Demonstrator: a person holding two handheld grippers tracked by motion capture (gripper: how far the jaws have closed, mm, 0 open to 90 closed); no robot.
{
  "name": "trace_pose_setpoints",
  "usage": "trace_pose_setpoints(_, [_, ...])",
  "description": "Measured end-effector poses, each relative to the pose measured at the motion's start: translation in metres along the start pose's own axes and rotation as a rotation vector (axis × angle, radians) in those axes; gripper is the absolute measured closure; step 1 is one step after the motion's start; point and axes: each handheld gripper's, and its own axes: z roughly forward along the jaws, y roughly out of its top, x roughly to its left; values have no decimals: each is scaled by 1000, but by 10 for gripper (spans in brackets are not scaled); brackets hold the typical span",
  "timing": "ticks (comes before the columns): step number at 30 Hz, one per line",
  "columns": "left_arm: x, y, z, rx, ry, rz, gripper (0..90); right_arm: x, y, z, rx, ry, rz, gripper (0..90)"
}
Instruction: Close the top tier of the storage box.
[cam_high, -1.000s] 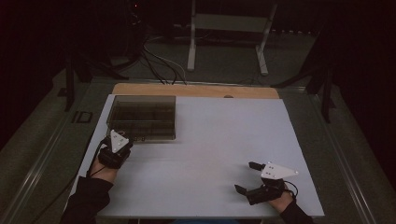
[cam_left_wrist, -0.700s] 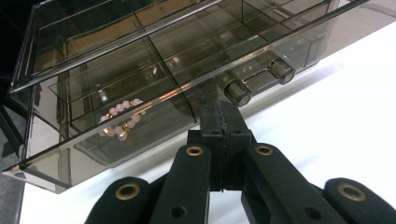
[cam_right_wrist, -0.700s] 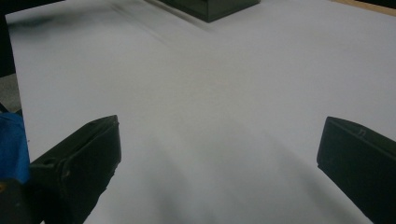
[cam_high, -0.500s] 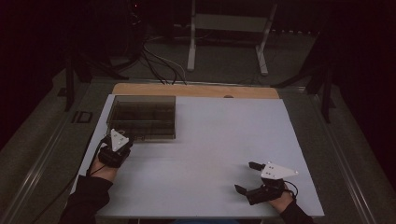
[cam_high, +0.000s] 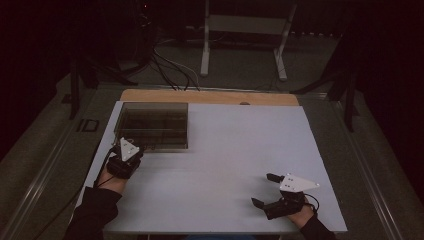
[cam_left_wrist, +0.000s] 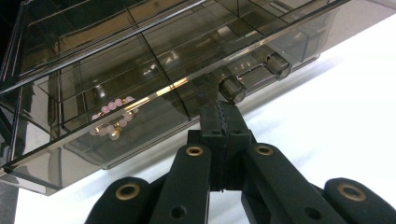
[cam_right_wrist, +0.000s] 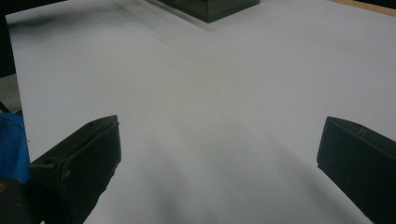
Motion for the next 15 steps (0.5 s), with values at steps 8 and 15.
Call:
trace_pose_setpoints(8, [0, 0, 2, -2, 2, -2, 900, 0, 0, 0, 2, 0, 0, 0])
trace_pose_setpoints(15, [1, 2, 4, 0, 2, -6, 900, 0, 0, 0, 1, 1, 2, 0])
